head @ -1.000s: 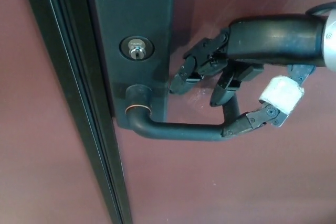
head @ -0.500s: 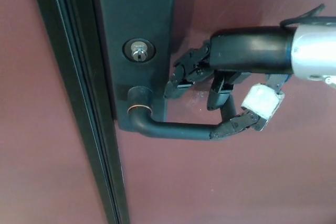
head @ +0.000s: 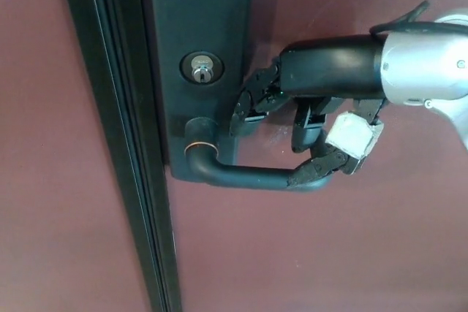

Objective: The robot walks towards the door handle and put its right hand on it and twist the handle

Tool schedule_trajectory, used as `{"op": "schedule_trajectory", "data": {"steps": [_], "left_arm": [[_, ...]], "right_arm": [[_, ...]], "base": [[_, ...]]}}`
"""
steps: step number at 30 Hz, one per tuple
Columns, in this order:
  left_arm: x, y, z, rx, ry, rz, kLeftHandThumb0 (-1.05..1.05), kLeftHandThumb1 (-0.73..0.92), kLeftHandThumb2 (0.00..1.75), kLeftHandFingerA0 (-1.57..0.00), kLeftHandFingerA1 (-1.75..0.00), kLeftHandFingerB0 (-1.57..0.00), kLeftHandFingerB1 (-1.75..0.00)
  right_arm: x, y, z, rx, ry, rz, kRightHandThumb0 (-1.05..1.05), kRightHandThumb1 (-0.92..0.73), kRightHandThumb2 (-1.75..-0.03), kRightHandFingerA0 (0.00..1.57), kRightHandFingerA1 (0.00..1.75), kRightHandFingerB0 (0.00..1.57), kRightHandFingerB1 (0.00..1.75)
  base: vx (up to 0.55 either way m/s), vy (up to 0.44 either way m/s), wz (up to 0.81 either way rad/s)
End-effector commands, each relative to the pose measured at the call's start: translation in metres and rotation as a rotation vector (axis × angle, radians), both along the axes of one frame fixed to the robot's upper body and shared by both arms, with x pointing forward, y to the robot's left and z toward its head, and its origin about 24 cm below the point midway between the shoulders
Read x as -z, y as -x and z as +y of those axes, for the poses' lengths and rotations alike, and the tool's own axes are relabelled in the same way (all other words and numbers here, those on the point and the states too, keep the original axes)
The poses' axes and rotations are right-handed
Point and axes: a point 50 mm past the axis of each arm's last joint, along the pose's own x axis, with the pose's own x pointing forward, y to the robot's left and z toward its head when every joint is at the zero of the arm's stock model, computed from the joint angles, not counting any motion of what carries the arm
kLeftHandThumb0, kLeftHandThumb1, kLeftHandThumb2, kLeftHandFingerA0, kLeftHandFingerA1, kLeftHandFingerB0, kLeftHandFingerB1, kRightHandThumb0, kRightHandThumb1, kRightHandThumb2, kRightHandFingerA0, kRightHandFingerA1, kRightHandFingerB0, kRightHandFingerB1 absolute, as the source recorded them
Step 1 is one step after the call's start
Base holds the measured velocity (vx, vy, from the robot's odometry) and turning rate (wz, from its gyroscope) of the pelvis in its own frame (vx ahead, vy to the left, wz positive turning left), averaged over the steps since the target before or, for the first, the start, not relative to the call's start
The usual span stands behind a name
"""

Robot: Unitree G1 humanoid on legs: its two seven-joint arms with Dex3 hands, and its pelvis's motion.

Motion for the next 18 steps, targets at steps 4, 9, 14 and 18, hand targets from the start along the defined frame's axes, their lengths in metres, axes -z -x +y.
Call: {"op": "schedule_trajectory", "data": {"steps": [4,9,14,18], "left_arm": [[-0.001,-0.002,0.0,0.004,0.011,0.0,-0.38,0.61,0.58,-0.67,-0.45,-0.47,-0.38],[-0.002,-0.004,0.0,0.003,0.021,-0.007,-0.38,0.6,0.58,-0.67,-0.45,-0.48,-0.39],[0.0,-0.007,-0.004,-0.017,0.017,-0.002,-0.4,0.61,0.59,-0.66,-0.46,-0.48,-0.39],[-0.001,-0.009,-0.004,-0.013,0.013,-0.004,-0.41,0.61,0.58,-0.68,-0.46,-0.48,-0.39]], "right_arm": [[0.035,-0.01,-0.009,0.098,0.086,0.116,-0.59,-0.45,-0.78,0.57,0.58,0.35,0.46],[0.036,-0.013,-0.002,0.086,0.081,0.126,-0.6,-0.44,-0.78,0.57,0.58,0.36,0.46],[0.03,-0.018,0.008,0.079,0.057,0.154,-0.6,-0.44,-0.78,0.58,0.58,0.37,0.46],[0.03,-0.02,0.01,0.085,0.025,0.16,-0.6,-0.44,-0.78,0.63,0.6,0.37,0.46]], "base": [[0.0,0.0,0.0],[0.0,0.0,0.0],[0.0,0.0,0.0],[0.0,0.0,0.0]]}}
